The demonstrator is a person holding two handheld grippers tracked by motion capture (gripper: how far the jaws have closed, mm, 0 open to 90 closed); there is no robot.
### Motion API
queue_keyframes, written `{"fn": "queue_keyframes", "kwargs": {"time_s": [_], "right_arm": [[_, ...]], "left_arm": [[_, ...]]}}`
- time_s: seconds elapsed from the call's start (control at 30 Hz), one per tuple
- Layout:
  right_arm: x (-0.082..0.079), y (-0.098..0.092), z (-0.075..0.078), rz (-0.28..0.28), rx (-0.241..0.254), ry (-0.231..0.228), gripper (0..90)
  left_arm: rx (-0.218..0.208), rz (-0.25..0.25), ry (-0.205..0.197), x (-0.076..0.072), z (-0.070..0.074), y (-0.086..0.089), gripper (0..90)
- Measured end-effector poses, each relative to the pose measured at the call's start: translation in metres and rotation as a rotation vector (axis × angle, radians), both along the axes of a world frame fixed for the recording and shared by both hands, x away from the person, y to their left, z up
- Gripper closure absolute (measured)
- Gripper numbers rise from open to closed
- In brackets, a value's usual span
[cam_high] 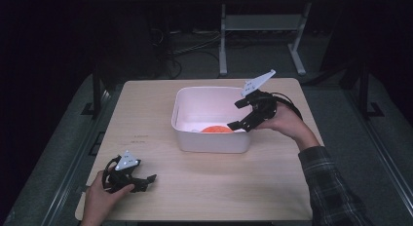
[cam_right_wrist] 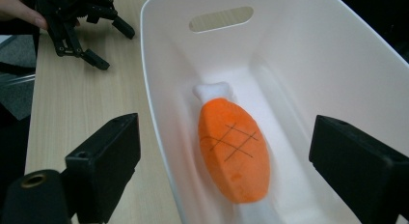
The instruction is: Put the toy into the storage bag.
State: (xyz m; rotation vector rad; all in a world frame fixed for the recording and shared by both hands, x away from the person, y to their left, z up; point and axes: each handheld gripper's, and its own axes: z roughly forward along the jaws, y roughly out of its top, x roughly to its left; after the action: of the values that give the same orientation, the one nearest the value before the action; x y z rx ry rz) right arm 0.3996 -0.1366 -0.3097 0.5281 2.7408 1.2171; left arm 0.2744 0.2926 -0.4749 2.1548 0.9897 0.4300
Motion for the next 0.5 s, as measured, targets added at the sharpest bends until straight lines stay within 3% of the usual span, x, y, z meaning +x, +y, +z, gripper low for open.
{"fn": "queue_keyframes", "kwargs": {"time_s": [0.5], "right_arm": [[-0.032,-0.046,-0.008,-0.099,0.065,-0.027,8.9]], "left_arm": [[0.001,0.000,0.002,0.000,0.000,0.000,13.2]]}}
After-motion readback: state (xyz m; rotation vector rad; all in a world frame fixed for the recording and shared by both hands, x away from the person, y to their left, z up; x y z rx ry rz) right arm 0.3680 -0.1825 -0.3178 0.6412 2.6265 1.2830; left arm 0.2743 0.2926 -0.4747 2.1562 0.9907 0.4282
